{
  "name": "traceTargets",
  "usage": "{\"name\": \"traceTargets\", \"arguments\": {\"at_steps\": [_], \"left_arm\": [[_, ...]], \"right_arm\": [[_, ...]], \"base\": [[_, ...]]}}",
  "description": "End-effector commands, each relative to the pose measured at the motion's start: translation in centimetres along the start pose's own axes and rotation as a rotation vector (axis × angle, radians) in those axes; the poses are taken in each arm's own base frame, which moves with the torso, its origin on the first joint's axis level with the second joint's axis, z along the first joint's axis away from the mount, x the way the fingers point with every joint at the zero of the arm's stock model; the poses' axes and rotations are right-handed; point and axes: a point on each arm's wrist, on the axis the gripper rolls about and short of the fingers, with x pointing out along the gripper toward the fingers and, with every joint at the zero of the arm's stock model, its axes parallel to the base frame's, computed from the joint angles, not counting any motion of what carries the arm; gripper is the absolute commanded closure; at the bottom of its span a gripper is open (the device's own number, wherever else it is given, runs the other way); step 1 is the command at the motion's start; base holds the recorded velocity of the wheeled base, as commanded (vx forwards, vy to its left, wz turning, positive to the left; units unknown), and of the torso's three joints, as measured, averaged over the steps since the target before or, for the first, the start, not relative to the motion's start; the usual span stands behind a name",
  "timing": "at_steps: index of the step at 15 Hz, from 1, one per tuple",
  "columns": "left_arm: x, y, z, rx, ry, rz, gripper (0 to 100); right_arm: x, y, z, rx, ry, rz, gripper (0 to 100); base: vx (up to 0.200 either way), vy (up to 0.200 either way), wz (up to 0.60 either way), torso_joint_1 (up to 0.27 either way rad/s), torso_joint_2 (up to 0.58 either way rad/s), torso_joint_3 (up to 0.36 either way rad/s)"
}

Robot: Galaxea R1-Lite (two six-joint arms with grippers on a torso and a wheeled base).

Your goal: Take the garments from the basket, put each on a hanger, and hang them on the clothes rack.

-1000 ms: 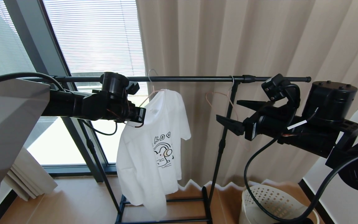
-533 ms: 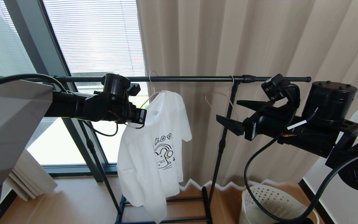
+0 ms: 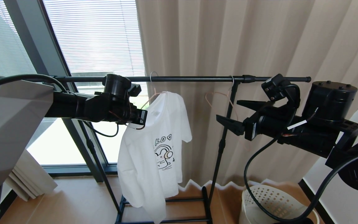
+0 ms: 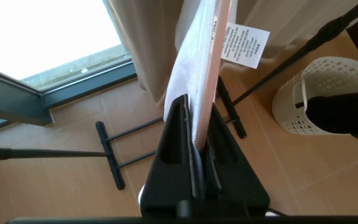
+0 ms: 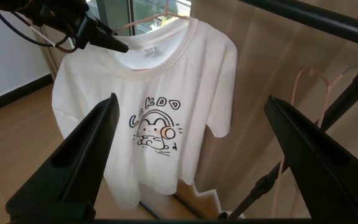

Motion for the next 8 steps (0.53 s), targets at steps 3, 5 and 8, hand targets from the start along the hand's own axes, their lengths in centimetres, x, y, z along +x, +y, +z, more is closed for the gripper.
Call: {"name": "traceTargets", "arguments": {"at_steps": [3,5,8], "left_arm": [[-0.2,-0.2,0.0,-0.001,0.001,-0.007,0],[-0.6,-0.2,0.2,-0.001,-0.007,-0.006,0],[-3.0,-0.4,0.8,-0.001,-0.031,-0.007,0]], "right_arm": [[0.1,0.0,0.0,-0.001,0.001,0.000,0],[0.2,-0.1,-0.2,0.000,0.006,0.001,0],[0.2,-0.1,-0.2,0.000,0.005,-0.003,0]], "base": [[0.000,0.000,0.00,0.000,0.00,0.000],[0.000,0.000,0.00,0.000,0.00,0.000],[0.000,0.000,0.00,0.000,0.00,0.000]]}}
